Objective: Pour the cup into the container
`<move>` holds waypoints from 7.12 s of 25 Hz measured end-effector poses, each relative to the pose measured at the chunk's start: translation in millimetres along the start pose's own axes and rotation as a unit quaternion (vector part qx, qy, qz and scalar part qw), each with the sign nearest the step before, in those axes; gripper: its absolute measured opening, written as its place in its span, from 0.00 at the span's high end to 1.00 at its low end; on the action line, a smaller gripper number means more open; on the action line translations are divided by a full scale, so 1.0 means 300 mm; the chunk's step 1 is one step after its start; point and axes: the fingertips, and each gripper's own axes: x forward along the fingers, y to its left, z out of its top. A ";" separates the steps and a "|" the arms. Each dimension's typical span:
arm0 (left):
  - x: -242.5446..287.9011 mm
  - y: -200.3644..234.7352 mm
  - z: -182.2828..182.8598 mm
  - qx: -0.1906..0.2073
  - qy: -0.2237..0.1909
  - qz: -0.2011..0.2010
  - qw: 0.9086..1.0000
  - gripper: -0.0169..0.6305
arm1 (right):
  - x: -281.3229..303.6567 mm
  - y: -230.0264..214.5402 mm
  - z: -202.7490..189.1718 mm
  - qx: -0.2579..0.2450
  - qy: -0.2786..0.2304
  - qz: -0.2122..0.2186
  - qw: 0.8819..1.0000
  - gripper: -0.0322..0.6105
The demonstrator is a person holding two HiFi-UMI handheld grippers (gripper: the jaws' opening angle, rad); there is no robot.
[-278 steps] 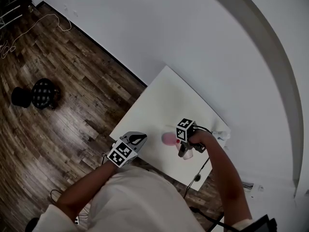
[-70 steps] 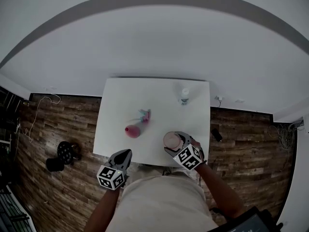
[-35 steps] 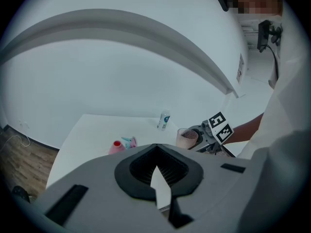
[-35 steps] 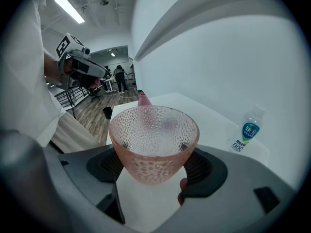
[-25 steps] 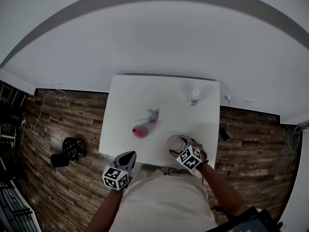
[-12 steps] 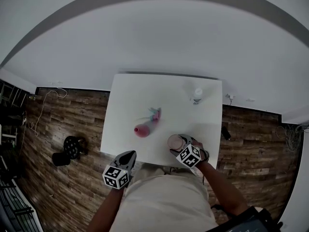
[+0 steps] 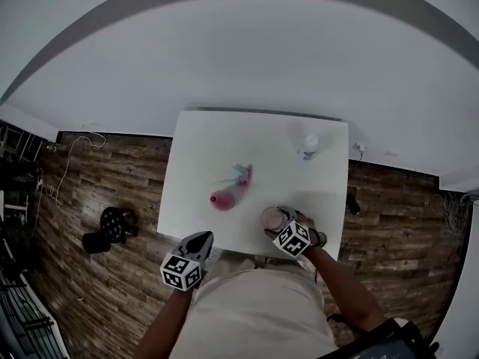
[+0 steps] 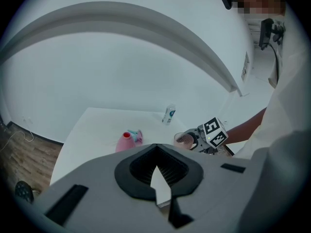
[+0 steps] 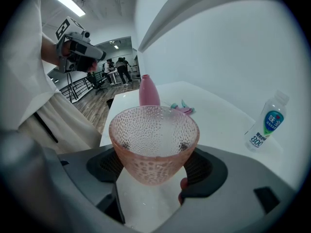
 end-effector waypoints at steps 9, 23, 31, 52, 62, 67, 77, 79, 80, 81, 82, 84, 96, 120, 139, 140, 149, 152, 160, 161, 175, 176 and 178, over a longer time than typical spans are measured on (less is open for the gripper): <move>0.010 0.009 -0.005 -0.001 0.008 0.001 1.000 0.96 | 0.031 -0.005 -0.022 -0.003 0.008 0.006 1.000 0.38; 0.009 0.019 -0.053 -0.003 0.032 -0.005 0.999 0.96 | 0.070 0.000 -0.076 -0.004 0.006 -0.008 1.000 0.38; 0.016 0.005 -0.066 -0.005 0.038 -0.012 0.999 0.96 | 0.071 -0.015 -0.110 0.004 0.003 -0.025 1.000 0.38; 0.039 -0.003 -0.069 -0.004 0.038 -0.023 0.999 0.96 | 0.086 0.005 -0.138 0.046 -0.006 -0.032 0.998 0.30; 0.040 0.004 -0.052 -0.032 0.004 -0.013 0.999 0.96 | -0.125 -0.020 -0.008 0.103 -0.106 -0.061 0.987 0.24; 0.034 0.008 -0.039 -0.058 -0.025 0.000 0.998 0.96 | -0.316 -0.073 0.113 0.122 -0.175 -0.104 0.971 0.46; 0.005 0.000 0.068 -0.059 -0.080 0.012 0.995 0.96 | -0.598 -0.124 0.323 0.100 -0.264 -0.154 0.947 0.62; -0.008 0.006 0.073 -0.058 -0.083 0.016 0.995 0.96 | -0.620 -0.116 0.335 0.097 -0.267 -0.161 0.945 0.63; -0.014 0.008 0.072 -0.057 -0.083 0.019 0.995 0.96 | -0.628 -0.115 0.335 0.095 -0.265 -0.169 0.945 0.64; -0.018 0.010 0.070 -0.056 -0.084 0.022 0.995 0.96 | -0.638 -0.118 0.331 0.092 -0.263 -0.181 0.943 0.64; -0.021 0.010 0.066 -0.053 -0.084 0.026 0.995 0.96 | -0.650 -0.124 0.324 0.089 -0.261 -0.198 0.941 0.64; -0.025 0.006 0.060 -0.047 -0.086 0.034 0.995 0.96 | -0.680 -0.137 0.309 0.082 -0.260 -0.234 0.933 0.64; -0.044 -0.035 0.023 -0.038 -0.076 0.035 0.996 0.96 | -0.639 -0.103 0.232 0.114 -0.251 -0.214 0.937 0.65; -0.100 0.066 0.000 -0.020 -0.064 -0.037 0.997 0.96 | -0.571 0.027 0.338 0.147 -0.223 -0.248 0.931 0.65; -0.337 0.285 -0.089 0.007 -0.067 -0.081 0.994 0.96 | -0.441 0.264 0.546 0.115 -0.191 -0.301 0.927 0.70; -0.349 0.296 -0.100 0.007 -0.068 -0.082 0.994 0.96 | -0.434 0.279 0.549 0.114 -0.191 -0.303 0.927 0.70; -0.473 0.419 -0.178 0.017 -0.080 -0.090 0.993 0.96 | -0.404 0.417 0.594 0.105 -0.195 -0.334 0.916 0.70; -0.466 0.460 -0.174 0.011 -0.080 -0.083 0.993 0.96 | -0.419 0.406 0.602 0.105 -0.198 -0.343 0.912 0.70; -0.505 0.513 -0.197 -0.002 -0.089 -0.082 0.993 0.96 | -0.450 0.441 0.603 0.102 -0.188 -0.359 0.909 0.70; -0.508 0.515 -0.202 -0.004 -0.089 -0.083 0.993 0.96 | -0.457 0.446 0.605 0.101 -0.187 -0.360 0.908 0.70; -0.505 0.488 -0.275 -0.008 -0.073 -0.089 0.993 0.96 | -0.524 0.512 0.637 0.082 -0.199 -0.357 0.909 0.70; -0.508 0.482 -0.277 -0.008 -0.073 -0.087 0.993 0.96 | -0.531 0.512 0.633 0.083 -0.201 -0.357 0.909 0.70; -0.511 0.466 -0.278 -0.008 -0.072 -0.084 0.994 0.96 | -0.547 0.510 0.626 0.085 -0.207 -0.356 0.907 0.70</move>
